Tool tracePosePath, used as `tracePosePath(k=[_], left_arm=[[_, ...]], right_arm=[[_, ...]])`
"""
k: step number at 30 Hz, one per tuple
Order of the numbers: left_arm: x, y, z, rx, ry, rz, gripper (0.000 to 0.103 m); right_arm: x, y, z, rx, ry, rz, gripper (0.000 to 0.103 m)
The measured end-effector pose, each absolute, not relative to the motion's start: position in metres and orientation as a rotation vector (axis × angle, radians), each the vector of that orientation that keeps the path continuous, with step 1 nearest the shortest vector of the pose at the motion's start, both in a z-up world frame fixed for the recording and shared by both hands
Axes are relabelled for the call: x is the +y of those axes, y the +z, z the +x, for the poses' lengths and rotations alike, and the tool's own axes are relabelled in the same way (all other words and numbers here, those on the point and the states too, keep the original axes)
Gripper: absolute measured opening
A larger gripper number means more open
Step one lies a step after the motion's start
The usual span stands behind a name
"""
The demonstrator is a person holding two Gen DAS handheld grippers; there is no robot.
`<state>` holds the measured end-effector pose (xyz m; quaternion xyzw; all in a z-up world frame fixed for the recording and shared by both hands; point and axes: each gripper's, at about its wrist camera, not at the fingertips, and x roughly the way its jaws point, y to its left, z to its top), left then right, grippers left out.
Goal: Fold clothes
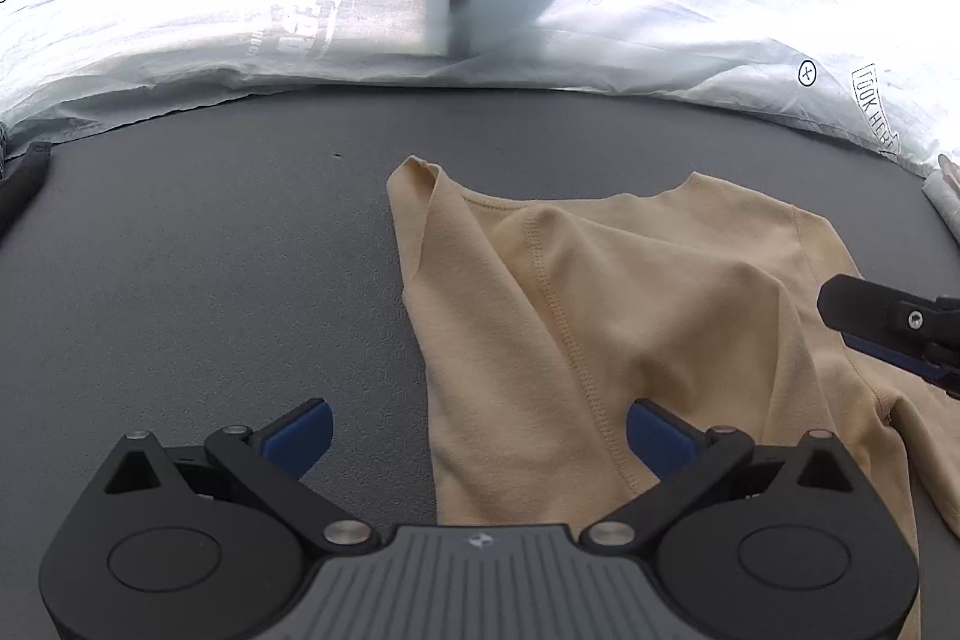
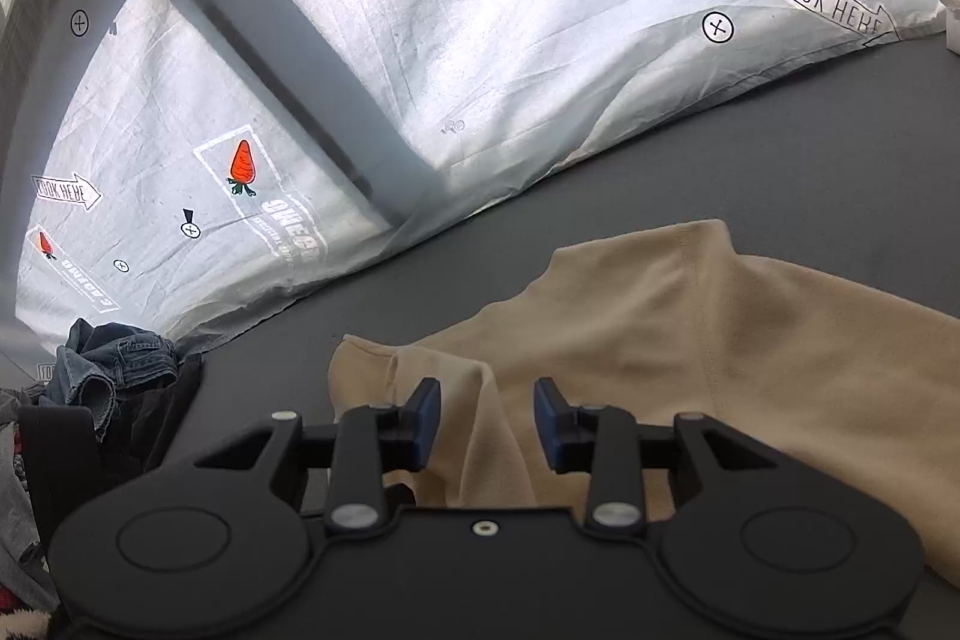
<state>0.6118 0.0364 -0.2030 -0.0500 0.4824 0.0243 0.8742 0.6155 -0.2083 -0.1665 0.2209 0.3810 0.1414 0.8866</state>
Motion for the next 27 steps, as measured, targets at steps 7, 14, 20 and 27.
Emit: tracePosePath(k=[7, 14, 20, 27], left_arm=[[0.048, -0.184, 0.519, 1.029, 0.058, -0.182, 0.098], [0.024, -0.184, 0.427, 1.055, -0.014, -0.229, 0.073], [-0.006, -0.183, 0.374, 1.02, -0.124, -0.17, 0.046], [-0.022, -0.196, 0.347, 1.036, -0.057, -0.132, 0.044]], right_arm=[[-0.229, -0.179, 0.55, 0.848, 0.231, 0.442, 0.036], [-0.236, -0.192, 0.474, 0.88, 0.197, 0.295, 0.043], [-0.246, -0.197, 0.428, 0.895, 0.196, 0.226, 0.051], [-0.261, -0.191, 0.394, 0.884, 0.203, 0.208, 0.052]])
